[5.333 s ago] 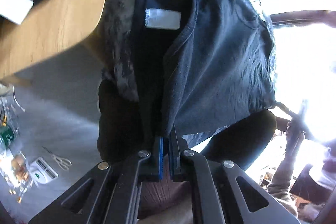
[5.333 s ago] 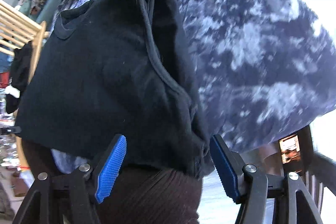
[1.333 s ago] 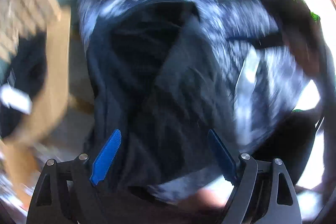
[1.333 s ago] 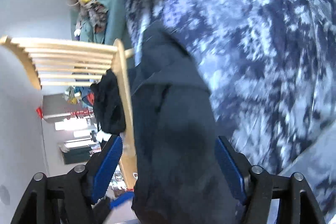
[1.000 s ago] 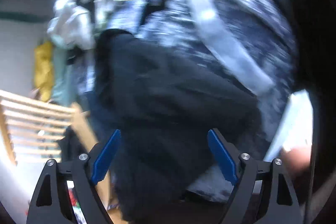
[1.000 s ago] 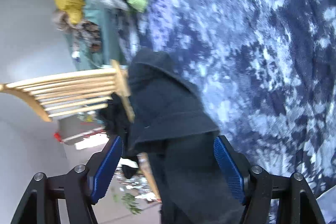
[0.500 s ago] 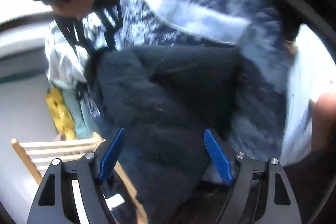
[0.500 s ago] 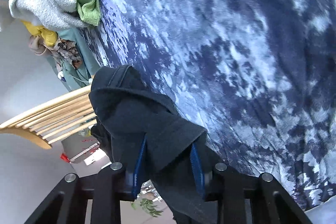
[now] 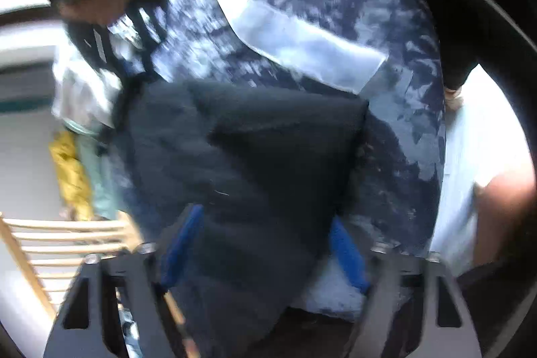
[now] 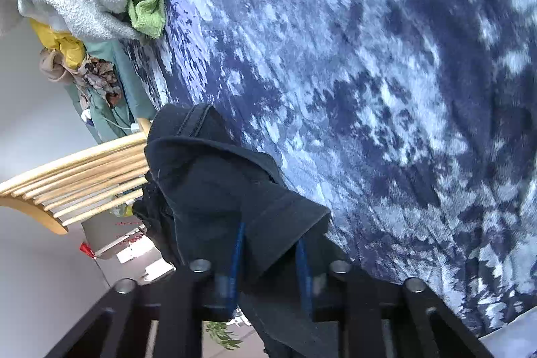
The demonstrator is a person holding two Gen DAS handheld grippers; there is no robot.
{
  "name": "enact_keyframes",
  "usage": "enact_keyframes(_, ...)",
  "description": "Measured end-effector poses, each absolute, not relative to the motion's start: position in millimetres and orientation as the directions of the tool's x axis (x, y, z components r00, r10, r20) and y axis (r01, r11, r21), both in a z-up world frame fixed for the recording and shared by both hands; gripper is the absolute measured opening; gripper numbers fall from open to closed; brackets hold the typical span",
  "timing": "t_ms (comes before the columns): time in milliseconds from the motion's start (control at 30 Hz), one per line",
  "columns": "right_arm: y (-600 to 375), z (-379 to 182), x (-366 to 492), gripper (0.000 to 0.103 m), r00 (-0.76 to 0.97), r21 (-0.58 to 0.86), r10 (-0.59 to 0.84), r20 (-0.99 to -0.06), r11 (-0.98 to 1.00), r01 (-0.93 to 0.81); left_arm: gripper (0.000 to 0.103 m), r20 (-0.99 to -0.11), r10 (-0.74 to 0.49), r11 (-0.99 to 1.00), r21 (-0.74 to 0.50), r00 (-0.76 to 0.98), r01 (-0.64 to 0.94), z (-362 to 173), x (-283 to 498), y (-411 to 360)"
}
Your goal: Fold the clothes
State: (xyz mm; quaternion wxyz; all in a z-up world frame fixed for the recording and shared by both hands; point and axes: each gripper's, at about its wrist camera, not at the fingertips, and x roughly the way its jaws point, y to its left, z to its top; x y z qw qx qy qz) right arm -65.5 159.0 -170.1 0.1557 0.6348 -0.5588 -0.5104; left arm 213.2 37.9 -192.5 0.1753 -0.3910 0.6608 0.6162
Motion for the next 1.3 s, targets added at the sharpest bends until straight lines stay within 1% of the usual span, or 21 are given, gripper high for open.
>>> enact_keyframes(33, 160.9, -168.2, -64.6, 0.011, -0.143, 0.769, -0.865, -0.482, -0.339, -0.542, 0.023, -0.739, -0.307, -0.093, 0.65, -0.599, -0.754, -191.2, 211.6, 37.2)
enact_keyframes(67, 154.2, -163.8, -71.0, 0.009, -0.137, 0.769, -0.858, -0.495, -0.359, -0.53, 0.021, -0.756, -0.308, -0.11, 0.632, -0.578, -0.767, -189.2, 211.6, 36.9)
enact_keyframes(133, 151.3, -156.7, -76.4, 0.008, -0.113, 0.76, -0.842, -0.527, -0.407, -0.508, 0.012, -0.773, -0.306, -0.119, 0.61, -0.555, -0.784, -185.0, 212.9, 36.4)
enact_keyframes(200, 147.6, -149.5, -83.2, 0.007, -0.081, 0.744, -0.823, -0.562, -0.461, -0.484, 0.01, -0.789, -0.303, -0.143, 0.592, -0.535, -0.793, -178.5, 212.4, 35.5)
enact_keyframes(400, 131.3, -119.3, -115.9, 0.005, 0.023, 0.666, -0.719, -0.695, -0.656, -0.356, 0.006, -0.827, -0.286, -0.171, 0.541, -0.484, -0.823, -167.7, 215.9, 28.9)
enact_keyframes(500, 122.8, -102.4, -135.3, 0.004, 0.049, 0.637, -0.673, -0.738, -0.719, -0.277, 0.004, -0.837, -0.283, -0.177, 0.526, -0.469, -0.832, -164.2, 220.2, 23.7)
enact_keyframes(600, 105.7, -75.2, -145.2, 0.004, 0.078, 0.596, -0.607, -0.791, -0.792, -0.133, 0.003, -0.845, -0.277, -0.183, 0.513, -0.456, -0.839, -161.1, 214.3, 21.7)
enact_keyframes(667, 97.7, -55.5, -146.1, 0.004, 0.072, 0.583, -0.584, -0.809, -0.812, -0.04, 0.003, -0.868, -0.277, -0.208, 0.472, -0.411, -0.857, -159.6, 209.6, 20.1)
enact_keyframes(733, 91.8, -39.3, -147.7, 0.004, 0.05, 0.547, -0.545, -0.837, -0.837, 0.021, 0.0, -0.897, -0.279, -0.235, 0.41, -0.343, -0.881, -160.5, 207.4, 18.0)
enact_keyframes(833, 99.3, -23.8, -161.1, 0.004, -0.03, 0.551, -0.551, -0.834, -0.834, 0.002, 0.0, -0.882, -0.302, -0.213, 0.432, -0.362, -0.876, -170.8, 209.8, 13.9)
enact_keyframes(900, 99.2, -26.6, -169.9, 0.004, -0.027, 0.531, -0.531, -0.847, -0.847, -0.019, 0.0, -0.878, -0.299, -0.249, 0.45, -0.374, -0.858, -168.5, 202.1, 12.0)
enact_keyframes(967, 92.9, -35.3, -173.7, 0.005, 0.001, 0.535, -0.536, -0.844, -0.844, -0.043, 0.0, -0.838, -0.289, -0.222, 0.529, -0.464, -0.819, -161.9, 200.7, 13.8)
enact_keyframes(1000, 90.1, -39.0, -175.2, 0.005, 0.006, 0.533, -0.534, -0.846, -0.845, -0.048, 0.0, -0.833, -0.279, -0.229, 0.54, -0.477, -0.81, -156.3, 198.4, 14.6)
enact_keyframes(1033, 87.9, -41.6, -176.3, 0.008, -0.006, 0.535, -0.536, -0.844, -0.844, -0.042, 0.0, -0.836, -0.268, -0.244, 0.54, -0.478, -0.806, -149.6, 195.0, 15.1)
enact_keyframes(1100, 94.5, -47.6, -177.0, 0.019, -0.019, 0.553, -0.553, -0.833, -0.83, -0.064, 0.003, -0.854, -0.24, -0.304, 0.518, -0.462, -0.8, -132.7, 182.5, 13.4)
enact_keyframes(1133, 100.0, -49.7, -177.2, 0.042, -0.035, 0.578, -0.577, -0.816, -0.812, -0.085, 0.007, -0.874, -0.219, -0.362, 0.485, -0.433, -0.796, -120.4, 170.3, 9.9)
enact_keyframes(1167, 109.5, -49.9, -174.3, 0.054, -0.065, 0.611, -0.607, -0.792, -0.785, -0.105, 0.01, -0.893, -0.195, -0.418, 0.45, -0.405, -0.79, -108.2, 158.1, 6.4)
enact_keyframes(1200, 119.0, -48.4, -170.0, 0.058, -0.089, 0.63, -0.623, -0.777, -0.769, -0.112, 0.017, -0.914, -0.164, -0.471, 0.403, -0.371, -0.785, -96.7, 144.9, 2.1)
enact_keyframes(1233, 128.6, -46.4, -164.4, 0.062, -0.103, 0.636, -0.627, -0.772, -0.764, -0.108, 0.028, -0.939, -0.12, -0.527, 0.334, -0.321, -0.781, -84.7, 127.8, -3.5)
enact_keyframes(1267, 139.5, -43.9, -154.4, 0.064, -0.109, 0.64, -0.631, -0.768, -0.763, -0.096, 0.033, -0.961, -0.072, -0.576, 0.26, -0.269, -0.775, -73.7, 107.1, -8.9)
enact_keyframes(1300, 147.7, -42.7, -142.4, 0.065, -0.11, 0.643, -0.634, -0.765, -0.762, -0.081, 0.045, -0.975, -0.023, -0.618, 0.186, -0.219, -0.764, -63.4, 85.7, -14.0)
